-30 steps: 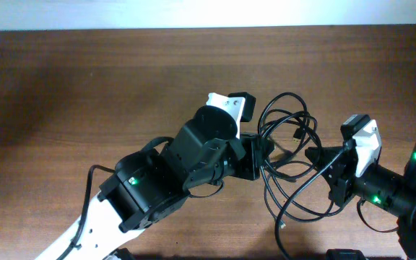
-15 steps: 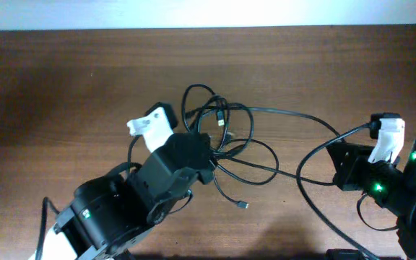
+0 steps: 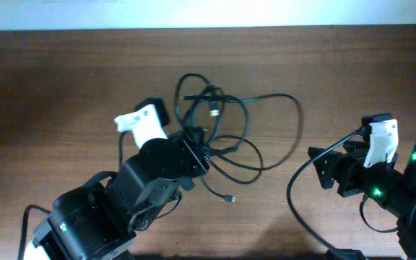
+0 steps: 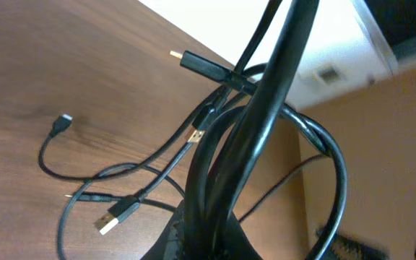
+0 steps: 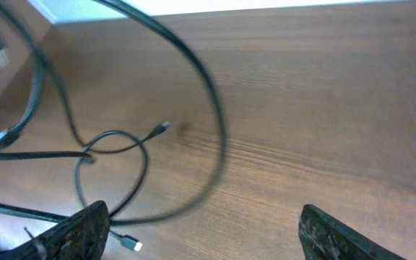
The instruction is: Untangle cables
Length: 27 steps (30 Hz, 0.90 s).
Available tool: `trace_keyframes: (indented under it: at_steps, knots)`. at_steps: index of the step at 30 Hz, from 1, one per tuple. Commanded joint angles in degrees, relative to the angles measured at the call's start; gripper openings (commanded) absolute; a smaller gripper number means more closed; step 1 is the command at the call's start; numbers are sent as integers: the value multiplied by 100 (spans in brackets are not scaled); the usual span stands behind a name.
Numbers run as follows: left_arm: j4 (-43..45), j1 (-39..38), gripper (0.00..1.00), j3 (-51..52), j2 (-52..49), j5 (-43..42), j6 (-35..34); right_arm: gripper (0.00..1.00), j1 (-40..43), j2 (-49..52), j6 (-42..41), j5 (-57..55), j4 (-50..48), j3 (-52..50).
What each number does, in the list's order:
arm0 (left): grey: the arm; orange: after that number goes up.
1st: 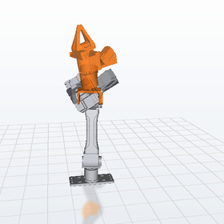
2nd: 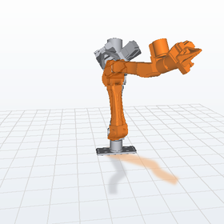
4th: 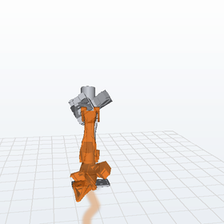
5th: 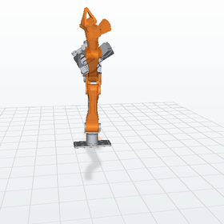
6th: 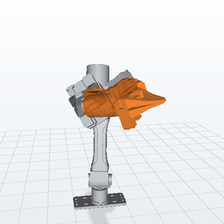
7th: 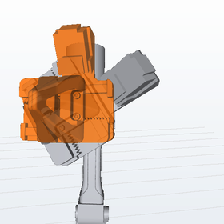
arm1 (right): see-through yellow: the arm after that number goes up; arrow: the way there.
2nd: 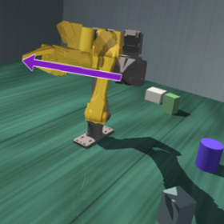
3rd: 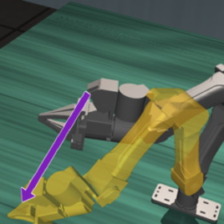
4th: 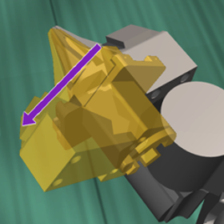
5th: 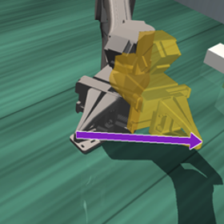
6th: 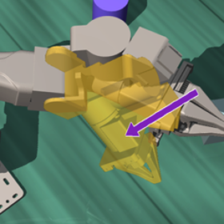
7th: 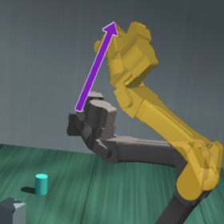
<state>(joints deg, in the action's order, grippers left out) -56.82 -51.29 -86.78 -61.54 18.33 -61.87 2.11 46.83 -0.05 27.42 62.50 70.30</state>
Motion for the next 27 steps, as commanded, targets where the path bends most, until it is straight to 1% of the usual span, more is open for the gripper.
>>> trace_keyframes:
  at_steps: [1, 3, 5, 8, 9, 11, 12, 13, 15, 16, 19, 20, 23, 24, 26, 27]
  knots:
    - [122, 15, 0, -33, -74, -1060, 824, 83, 15, -33, 1145, 682, -35, 48]
    - [118, 15, 0, -33, -262, -1414, 997, 83, 15, -35, 1451, 911, -70, 48]
    - [149, 15, 0, -33, -476, -1663, 1036, 82, 15, -35, 1513, 970, -98, 48]
    - [444, 13, 0, -33, -769, -2146, 1034, 81, 15, -33, 1755, 1307, -28, 48]
    - [629, 15, 0, -33, -903, -2409, 1034, 78, 15, -33, 1784, 1379, -15, 48]
    - [935, 15, 0, -33, -1080, -2785, 1034, 68, 15, -33, 1784, 1377, 22, 48]
    - [990, 15, 0, -33, -1115, -2841, 1034, 58, 15, -33, 1784, 1375, 66, 48]
    - [984, 15, 0, -33, -1117, -2844, 1034, 40, 15, -33, 1786, 1373, 116, 48]
    - [984, 15, 0, -33, -1113, -2865, 1034, 10, 15, -33, 1784, 1375, 122, 48]
    - [981, 13, 0, -33, -1113, -2868, 1034, 4, 15, -33, 1784, 1373, 122, 48]
    - [984, 4, 0, -33, -1097, -2892, 1034, 4, 15, -33, 1784, 1281, 122, 48]
    - [986, 4, 0, -33, -1086, -2931, 1034, 23, 15, -33, 1781, 1163, 129, 48]
    - [990, 4, 0, -33, -1010, -2933, 1032, 25, 15, -33, 1784, 1088, 166, 48]
    - [992, 4, 0, -33, -962, -2933, 1032, 37, 15, -33, 1784, 1091, 166, 48]
    - [1014, 4, 0, -33, -892, -3108, 1032, 39, 15, -33, 1784, 1091, 164, 48]
    - [1040, 4, 0, -33, -892, -3235, 1032, 36, 15, -33, 1784, 1091, 164, 48]
